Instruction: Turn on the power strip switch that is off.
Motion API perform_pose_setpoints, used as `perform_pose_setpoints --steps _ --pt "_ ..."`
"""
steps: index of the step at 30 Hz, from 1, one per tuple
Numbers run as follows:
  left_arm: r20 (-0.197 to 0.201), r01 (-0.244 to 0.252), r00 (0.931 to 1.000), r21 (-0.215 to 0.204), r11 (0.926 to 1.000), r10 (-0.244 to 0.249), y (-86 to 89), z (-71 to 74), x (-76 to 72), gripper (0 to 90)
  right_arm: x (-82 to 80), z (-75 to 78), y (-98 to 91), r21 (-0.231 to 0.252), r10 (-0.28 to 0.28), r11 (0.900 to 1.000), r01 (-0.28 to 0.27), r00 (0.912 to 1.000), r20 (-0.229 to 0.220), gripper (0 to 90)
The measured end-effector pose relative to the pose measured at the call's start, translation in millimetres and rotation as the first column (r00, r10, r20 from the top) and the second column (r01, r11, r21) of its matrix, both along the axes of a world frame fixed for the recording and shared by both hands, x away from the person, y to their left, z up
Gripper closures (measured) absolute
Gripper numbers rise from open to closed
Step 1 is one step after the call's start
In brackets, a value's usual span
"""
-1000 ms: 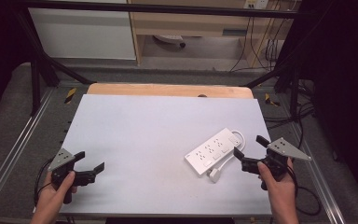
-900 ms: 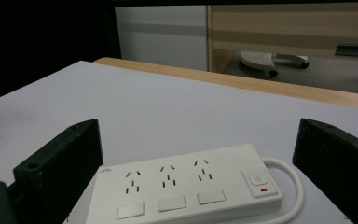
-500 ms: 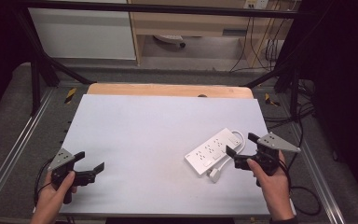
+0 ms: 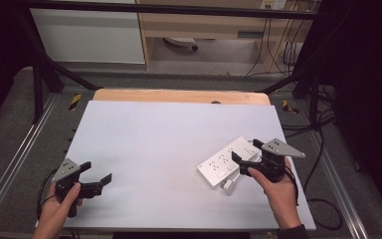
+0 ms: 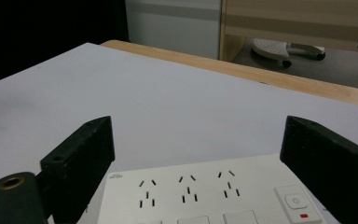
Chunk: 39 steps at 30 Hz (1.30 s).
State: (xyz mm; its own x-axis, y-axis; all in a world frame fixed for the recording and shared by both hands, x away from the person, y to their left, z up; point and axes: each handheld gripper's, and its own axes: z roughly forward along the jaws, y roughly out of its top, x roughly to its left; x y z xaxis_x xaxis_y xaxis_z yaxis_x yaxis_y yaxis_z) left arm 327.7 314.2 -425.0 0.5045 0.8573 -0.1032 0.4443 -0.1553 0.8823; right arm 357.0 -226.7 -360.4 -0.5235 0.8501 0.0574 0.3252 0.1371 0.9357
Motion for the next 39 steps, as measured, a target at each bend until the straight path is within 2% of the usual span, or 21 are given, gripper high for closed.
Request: perform_pose_setpoints --steps 7,10,20,28,31,39 --pt "-0.005 -0.001 1.0000 0.001 1.0000 0.001 -0.4 -0.4 0.2 6.7 3.6 -5.0 5.7 -0.002 0.010 0.9999 -0.010 0.9999 -0.002 22.7" --pt "-0.003 0.000 1.0000 0.000 1.0000 0.000 -0.3 -0.3 0.0 6.7 5.2 -10.0 8.7 -0.008 0.020 0.9998 -0.020 0.9997 -0.015 29.3" --pt "-0.003 0.002 1.0000 0.003 1.0000 -0.002 -0.6 -0.5 0.4 6.8 7.0 -20.6 11.2 -0.017 0.028 0.9994 -0.029 0.9987 -0.043 42.7" --pt "-0.003 0.004 1.0000 0.004 1.0000 -0.004 -0.7 -0.5 0.3 6.8 7.3 -28.8 16.3 -0.034 0.044 0.9983 -0.046 0.9976 -0.053 52.9" --pt "-0.005 0.002 1.0000 0.001 1.0000 -0.002 -0.3 -0.5 0.3 7.0 8.2 -32.8 16.7 -0.055 0.047 0.9972 -0.050 0.9969 -0.063 58.2" --pt "-0.004 0.004 1.0000 0.004 1.0000 -0.004 -0.7 -0.6 0.4 7.0 8.6 -39.1 15.1 -0.057 0.055 0.9967 -0.058 0.9967 -0.060 69.1"
